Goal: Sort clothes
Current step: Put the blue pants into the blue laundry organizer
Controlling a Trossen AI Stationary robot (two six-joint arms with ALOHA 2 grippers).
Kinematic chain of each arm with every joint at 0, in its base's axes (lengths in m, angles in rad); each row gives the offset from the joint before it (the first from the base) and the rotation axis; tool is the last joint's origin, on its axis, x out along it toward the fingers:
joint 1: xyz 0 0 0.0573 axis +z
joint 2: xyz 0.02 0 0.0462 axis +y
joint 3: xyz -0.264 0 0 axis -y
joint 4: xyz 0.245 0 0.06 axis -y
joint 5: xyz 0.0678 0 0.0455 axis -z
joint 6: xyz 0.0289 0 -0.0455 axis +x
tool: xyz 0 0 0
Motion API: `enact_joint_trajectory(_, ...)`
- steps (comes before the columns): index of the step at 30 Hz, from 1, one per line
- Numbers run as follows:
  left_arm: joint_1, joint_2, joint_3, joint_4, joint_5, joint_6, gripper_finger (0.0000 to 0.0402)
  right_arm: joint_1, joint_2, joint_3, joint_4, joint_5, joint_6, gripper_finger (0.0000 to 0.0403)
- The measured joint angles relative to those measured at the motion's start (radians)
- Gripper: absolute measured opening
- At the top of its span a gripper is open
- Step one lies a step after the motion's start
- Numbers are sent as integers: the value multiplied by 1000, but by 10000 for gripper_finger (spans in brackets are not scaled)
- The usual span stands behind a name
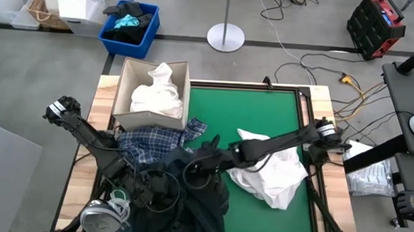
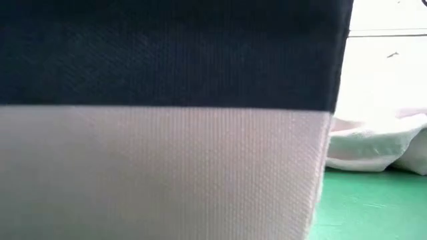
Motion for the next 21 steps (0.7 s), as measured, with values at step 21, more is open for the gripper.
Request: enact_joint_trajectory(21,5,2,-8,5,-6,-20,0,176,-252,-201,-525,27,220,12)
